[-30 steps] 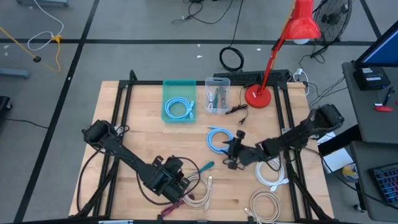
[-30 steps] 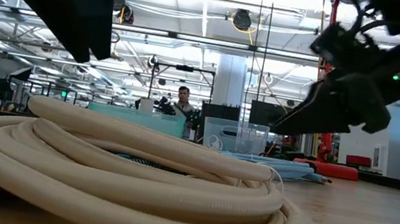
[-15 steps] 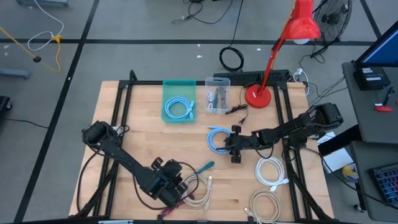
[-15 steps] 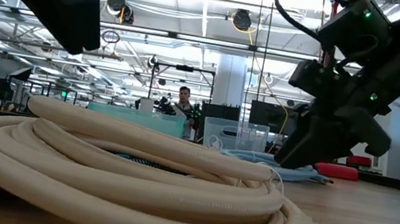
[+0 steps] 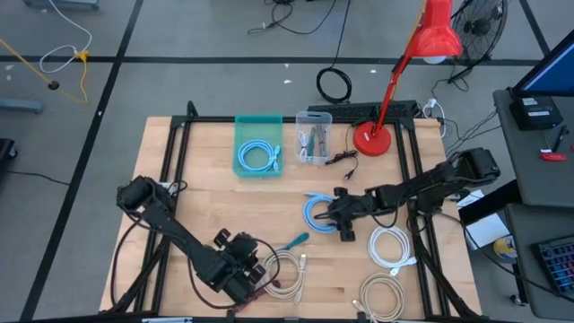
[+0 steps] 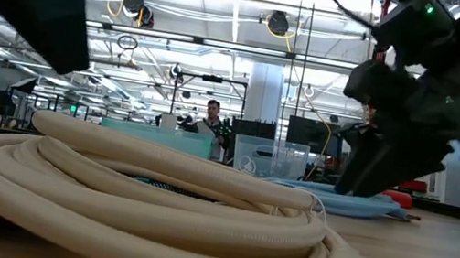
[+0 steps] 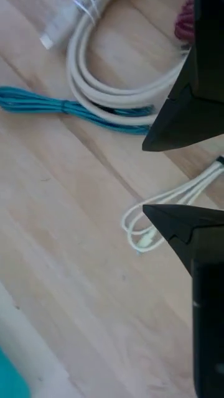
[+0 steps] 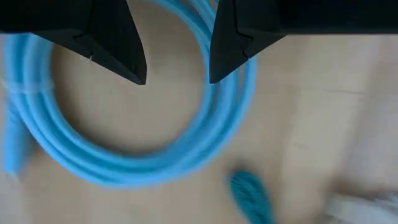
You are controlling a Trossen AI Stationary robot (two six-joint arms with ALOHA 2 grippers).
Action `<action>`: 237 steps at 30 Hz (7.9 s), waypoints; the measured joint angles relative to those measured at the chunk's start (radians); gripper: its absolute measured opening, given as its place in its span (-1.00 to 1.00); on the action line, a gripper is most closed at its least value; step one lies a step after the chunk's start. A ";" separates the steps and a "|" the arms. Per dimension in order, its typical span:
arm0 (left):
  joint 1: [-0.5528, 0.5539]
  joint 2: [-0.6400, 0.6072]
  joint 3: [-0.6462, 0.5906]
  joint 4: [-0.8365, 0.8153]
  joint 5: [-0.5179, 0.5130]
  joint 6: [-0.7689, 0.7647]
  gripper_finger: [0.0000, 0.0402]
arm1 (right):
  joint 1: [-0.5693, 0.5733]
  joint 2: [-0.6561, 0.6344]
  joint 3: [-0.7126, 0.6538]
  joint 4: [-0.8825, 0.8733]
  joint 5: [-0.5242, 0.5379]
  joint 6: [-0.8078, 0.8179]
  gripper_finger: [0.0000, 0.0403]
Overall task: Pick and place items into bin
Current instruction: Put the blue HDMI cable into the green bin, then move the left light brown HDMI cable to the center of the table
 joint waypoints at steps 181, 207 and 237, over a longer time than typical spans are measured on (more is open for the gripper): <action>-0.074 -0.433 -0.406 0.294 -0.353 0.240 -0.24 | 0.704 -0.080 0.168 0.230 0.559 0.418 -0.07; 0.043 -0.433 -0.406 0.454 -0.112 0.473 -0.24 | 0.143 -0.242 0.159 0.293 0.140 0.067 -0.07; 0.189 -0.156 -0.405 0.834 0.259 0.616 -0.24 | 0.091 -0.262 0.159 0.151 -0.003 0.067 -0.07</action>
